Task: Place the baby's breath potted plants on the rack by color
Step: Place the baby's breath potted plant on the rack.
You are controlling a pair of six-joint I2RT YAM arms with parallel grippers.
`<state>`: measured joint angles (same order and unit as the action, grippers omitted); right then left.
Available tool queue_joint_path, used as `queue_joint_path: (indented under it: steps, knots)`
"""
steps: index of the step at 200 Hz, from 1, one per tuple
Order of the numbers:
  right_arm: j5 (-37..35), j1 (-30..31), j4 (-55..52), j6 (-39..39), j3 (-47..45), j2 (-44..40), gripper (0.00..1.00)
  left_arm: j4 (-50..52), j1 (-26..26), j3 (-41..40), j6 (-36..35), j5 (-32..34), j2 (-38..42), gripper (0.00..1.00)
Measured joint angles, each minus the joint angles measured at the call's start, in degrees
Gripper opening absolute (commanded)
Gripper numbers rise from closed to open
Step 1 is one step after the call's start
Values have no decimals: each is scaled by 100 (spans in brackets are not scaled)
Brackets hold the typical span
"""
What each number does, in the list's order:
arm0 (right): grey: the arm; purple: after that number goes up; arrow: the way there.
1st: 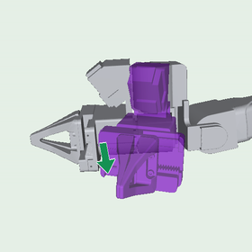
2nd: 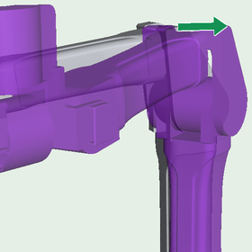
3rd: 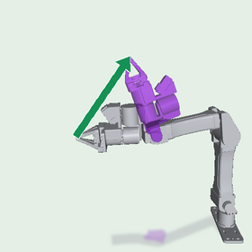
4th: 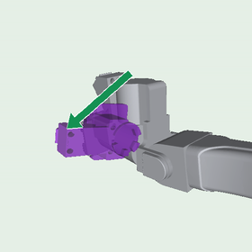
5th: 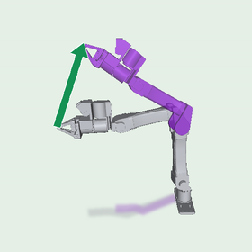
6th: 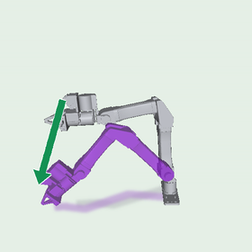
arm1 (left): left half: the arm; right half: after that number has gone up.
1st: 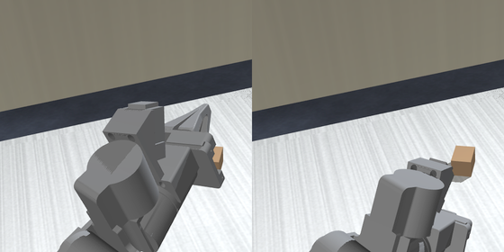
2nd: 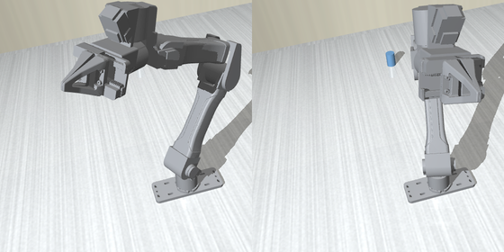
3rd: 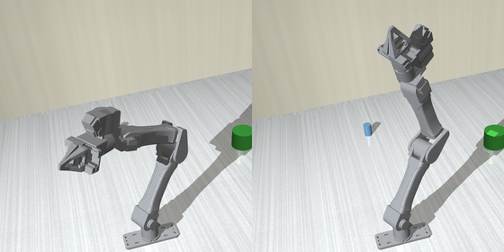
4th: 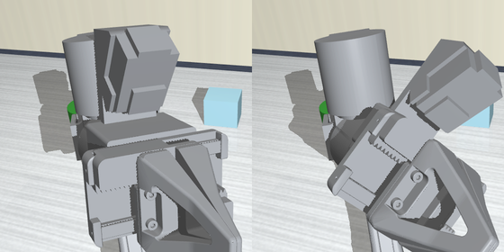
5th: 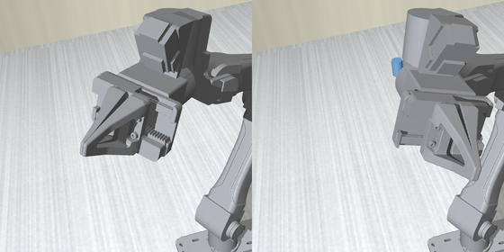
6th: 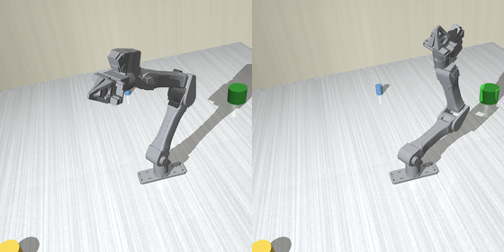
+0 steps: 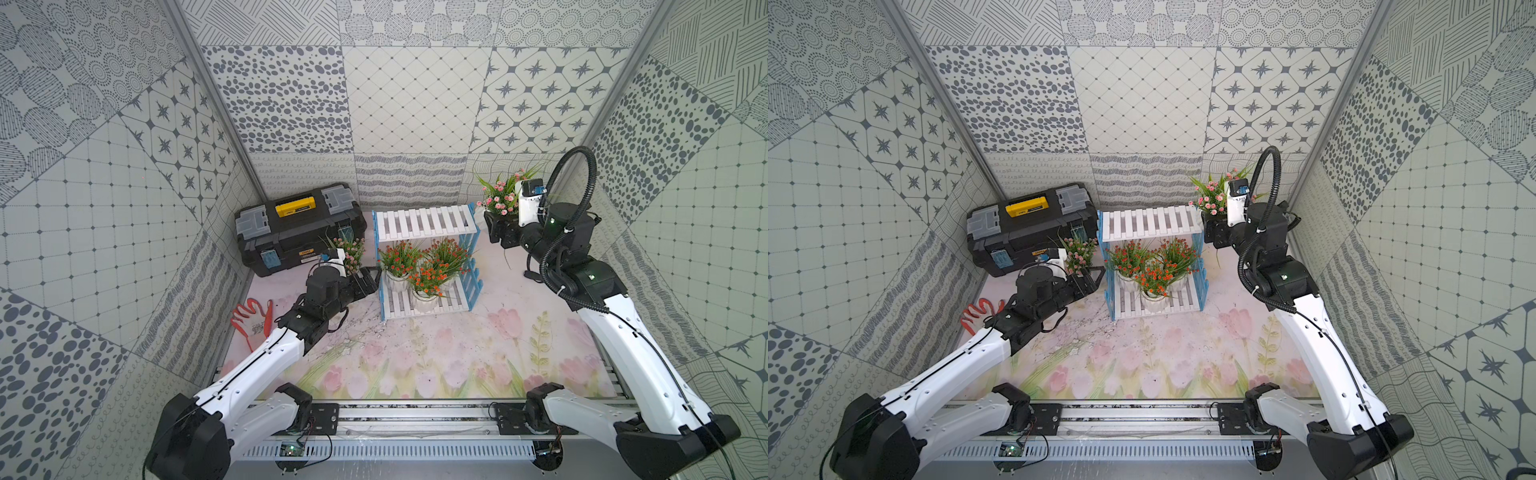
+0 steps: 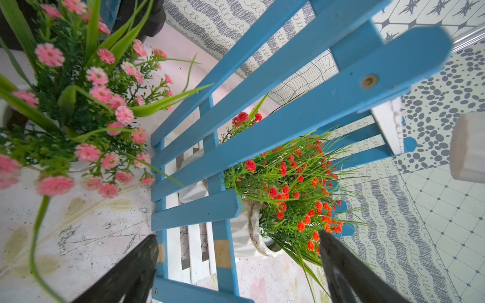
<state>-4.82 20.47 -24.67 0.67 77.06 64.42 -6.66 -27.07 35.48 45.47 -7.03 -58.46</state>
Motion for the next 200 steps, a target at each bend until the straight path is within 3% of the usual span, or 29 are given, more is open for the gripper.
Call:
queue_joint_path:
  steps: [84, 200]
  knots:
    - [-66, 728, 282, 177, 205, 472, 71, -4, -28, -31, -2, 2, 107, 96]
    - [-83, 835, 542, 356, 503, 1307, 73, -33, -35, -190, 0, 2, 345, 96]
